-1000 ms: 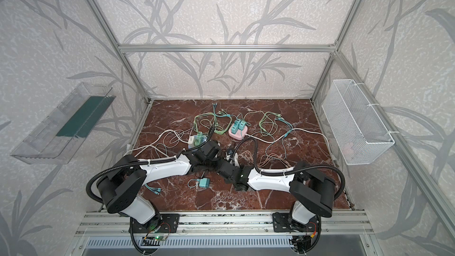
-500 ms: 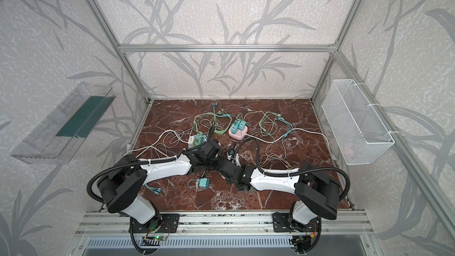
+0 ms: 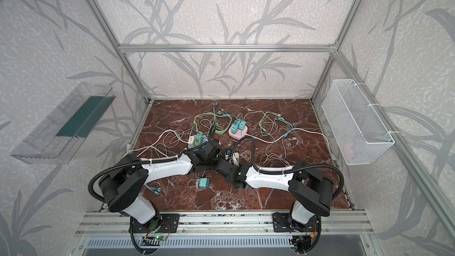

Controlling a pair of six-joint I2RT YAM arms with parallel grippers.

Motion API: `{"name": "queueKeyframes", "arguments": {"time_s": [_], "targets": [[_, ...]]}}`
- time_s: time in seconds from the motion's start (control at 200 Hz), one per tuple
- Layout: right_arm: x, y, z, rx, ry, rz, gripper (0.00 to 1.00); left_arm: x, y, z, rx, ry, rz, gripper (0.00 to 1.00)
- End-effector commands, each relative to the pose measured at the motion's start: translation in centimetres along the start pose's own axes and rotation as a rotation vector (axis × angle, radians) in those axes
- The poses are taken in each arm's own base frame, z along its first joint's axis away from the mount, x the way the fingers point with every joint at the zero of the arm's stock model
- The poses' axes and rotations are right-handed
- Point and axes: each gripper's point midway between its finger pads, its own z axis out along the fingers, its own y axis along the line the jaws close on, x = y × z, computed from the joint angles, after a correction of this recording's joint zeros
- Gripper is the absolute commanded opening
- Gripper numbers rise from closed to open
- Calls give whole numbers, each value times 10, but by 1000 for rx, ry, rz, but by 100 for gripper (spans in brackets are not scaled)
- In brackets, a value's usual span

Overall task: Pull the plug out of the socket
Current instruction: 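Pull the pink charger out with the right gripper while the left holds the strip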

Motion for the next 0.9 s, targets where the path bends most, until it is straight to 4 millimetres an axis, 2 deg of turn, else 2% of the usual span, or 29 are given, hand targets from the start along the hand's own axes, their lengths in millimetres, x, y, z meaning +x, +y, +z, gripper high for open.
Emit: {"name": "queueKeyframes", "arguments": {"time_s": [0.0, 0.54, 0.895], "targets": [[-28, 41, -11, -135, -77, 8, 10, 37, 27, 14, -108, 124, 27, 42], [-41, 22, -24, -184, -136, 148, 10, 41, 36, 14, -141, 123, 36, 41], [-42, 28, -19, -117, -94, 40, 9, 44, 40, 16, -154, 127, 37, 41]]}}
